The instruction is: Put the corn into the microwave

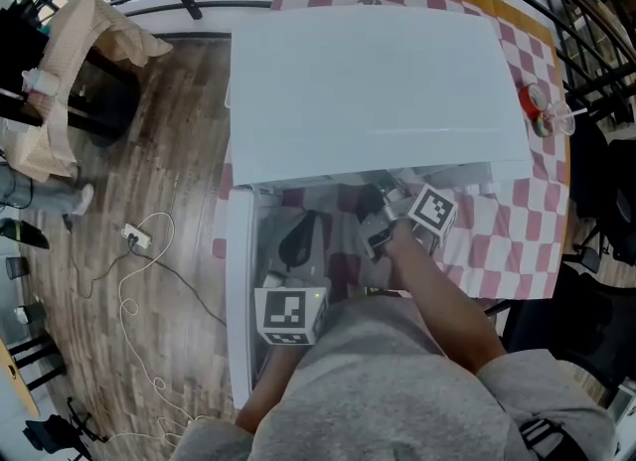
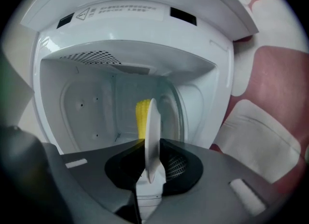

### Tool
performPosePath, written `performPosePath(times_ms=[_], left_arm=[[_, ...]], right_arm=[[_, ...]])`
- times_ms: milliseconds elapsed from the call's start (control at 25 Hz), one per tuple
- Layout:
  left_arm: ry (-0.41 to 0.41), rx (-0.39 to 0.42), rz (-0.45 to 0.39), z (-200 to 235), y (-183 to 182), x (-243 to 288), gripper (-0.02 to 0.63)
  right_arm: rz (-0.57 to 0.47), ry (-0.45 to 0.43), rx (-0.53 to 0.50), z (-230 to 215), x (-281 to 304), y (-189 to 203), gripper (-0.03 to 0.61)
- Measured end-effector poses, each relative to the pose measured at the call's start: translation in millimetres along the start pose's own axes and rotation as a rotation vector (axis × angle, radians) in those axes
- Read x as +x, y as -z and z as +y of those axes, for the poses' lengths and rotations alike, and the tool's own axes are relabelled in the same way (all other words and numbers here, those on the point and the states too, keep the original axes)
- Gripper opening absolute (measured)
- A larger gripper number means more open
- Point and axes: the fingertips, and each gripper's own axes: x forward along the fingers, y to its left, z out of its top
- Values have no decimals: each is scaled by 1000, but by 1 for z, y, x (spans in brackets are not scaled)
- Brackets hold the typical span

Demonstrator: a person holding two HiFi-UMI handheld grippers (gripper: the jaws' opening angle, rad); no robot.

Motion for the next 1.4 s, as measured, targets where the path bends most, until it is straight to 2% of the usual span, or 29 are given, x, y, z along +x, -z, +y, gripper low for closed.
performPosePath(times_ms=[120,360,560,760,1000,1120,1280,1400], left_arm=[[5,4,4,-3,2,-1,11],[15,26,8,-10,1,-1,11],[29,50,15,-17,4,-1,11],[37,72,24,-22,3,-2,11],[35,119,24,-29,0,0,11],[24,123,33,-29,1,0,11],[-7,135,45,-25,1,2,11],[-21,141,56,-24,3,3,11]], right_arm=[[32,-36,-61,8,-1,2,151],[162,-93,-304,24,-3,17,250],[302,-74,-543,19,-10,32,275],[385,20,-794,12,-14,37,276],[503,85,-1077,0,-17,44,276],[524,136,-1130,-6,-20,42,276],[505,229,-1119,-16,-25,35,276],[491,282,-1150,-21,-29,33,278]])
